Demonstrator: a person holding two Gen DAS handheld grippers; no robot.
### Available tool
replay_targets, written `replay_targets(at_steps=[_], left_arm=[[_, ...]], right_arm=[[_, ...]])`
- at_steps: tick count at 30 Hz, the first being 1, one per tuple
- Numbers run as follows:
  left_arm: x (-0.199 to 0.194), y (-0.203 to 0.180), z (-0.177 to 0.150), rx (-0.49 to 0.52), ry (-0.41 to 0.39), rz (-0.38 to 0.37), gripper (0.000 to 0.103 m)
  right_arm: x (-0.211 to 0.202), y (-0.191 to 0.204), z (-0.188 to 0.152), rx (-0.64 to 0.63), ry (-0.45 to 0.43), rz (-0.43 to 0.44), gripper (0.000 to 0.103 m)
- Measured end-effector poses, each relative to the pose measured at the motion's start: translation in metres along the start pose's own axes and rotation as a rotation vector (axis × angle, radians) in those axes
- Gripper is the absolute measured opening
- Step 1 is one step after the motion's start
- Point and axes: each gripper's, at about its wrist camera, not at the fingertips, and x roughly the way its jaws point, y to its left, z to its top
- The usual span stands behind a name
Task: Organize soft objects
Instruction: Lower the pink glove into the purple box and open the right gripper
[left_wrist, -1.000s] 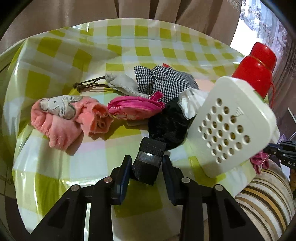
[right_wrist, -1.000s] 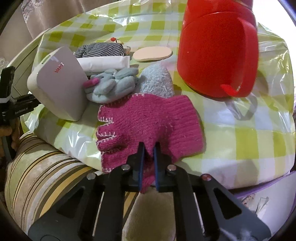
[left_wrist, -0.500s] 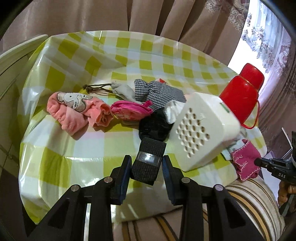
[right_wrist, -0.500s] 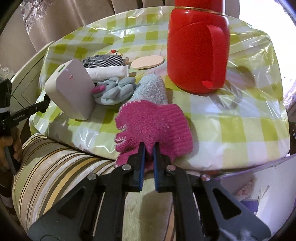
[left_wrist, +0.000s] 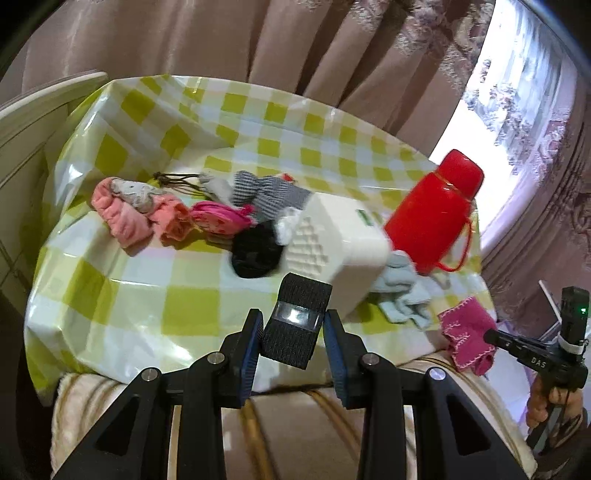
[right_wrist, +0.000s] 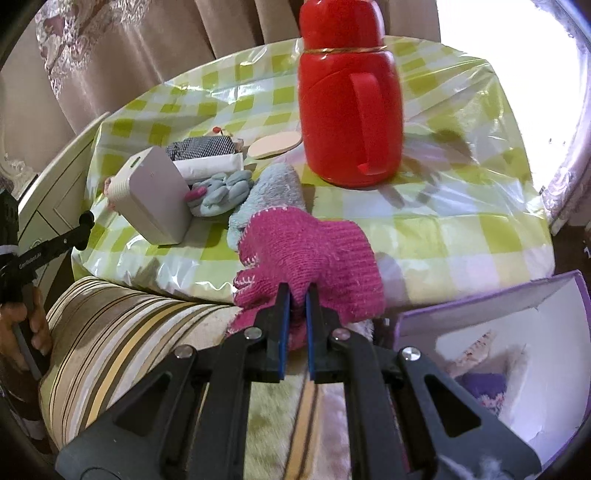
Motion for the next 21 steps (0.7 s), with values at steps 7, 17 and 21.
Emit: replay_targets(at_steps=[7,17,21], left_arm=[[-0.005,-0.055,-0.017,0.064,0.015,-0.074,0.035],[0.001,-0.148,-0.041,0.155,0.068,-0.179,0.035],[0.005,-0.184,-0.052,0.195,0.105,-0.23,0.035]], right_arm=[[-0.038,-0.02,-0.014,0.032,-0.057,-0.027,0.01],[-0.091,-0.07,-0.043,0.084,-0.118,-0.138,0.01],[-0.102,-0.09,-0.053,0.114,-0.125,-0.177,0.01]])
